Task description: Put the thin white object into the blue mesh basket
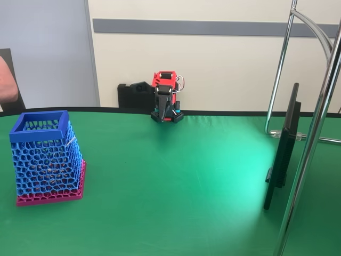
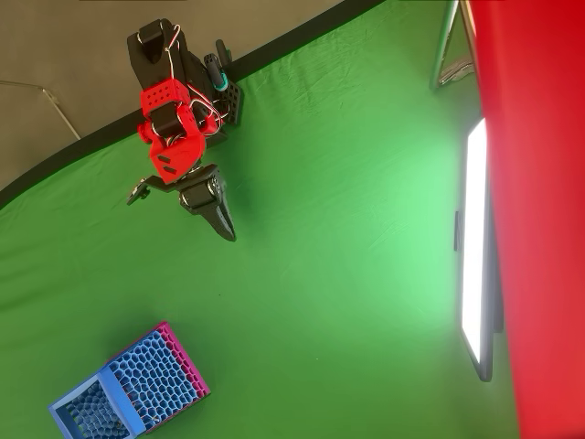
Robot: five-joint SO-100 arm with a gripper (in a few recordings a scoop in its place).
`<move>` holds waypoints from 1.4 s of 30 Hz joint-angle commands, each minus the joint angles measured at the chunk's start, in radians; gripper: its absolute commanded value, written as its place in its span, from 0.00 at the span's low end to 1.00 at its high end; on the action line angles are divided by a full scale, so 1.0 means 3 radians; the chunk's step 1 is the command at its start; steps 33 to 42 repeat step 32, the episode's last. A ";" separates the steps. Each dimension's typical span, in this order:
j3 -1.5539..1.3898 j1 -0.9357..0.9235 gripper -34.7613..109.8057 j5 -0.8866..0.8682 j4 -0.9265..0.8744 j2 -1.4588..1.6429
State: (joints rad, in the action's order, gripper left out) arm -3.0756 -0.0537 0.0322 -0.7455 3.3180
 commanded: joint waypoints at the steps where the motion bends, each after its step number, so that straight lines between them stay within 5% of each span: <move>1: -0.0026 0.0041 0.25 -0.0041 -0.0143 0.0026; 42: -0.0026 0.0051 0.25 -0.0164 -0.0399 0.0026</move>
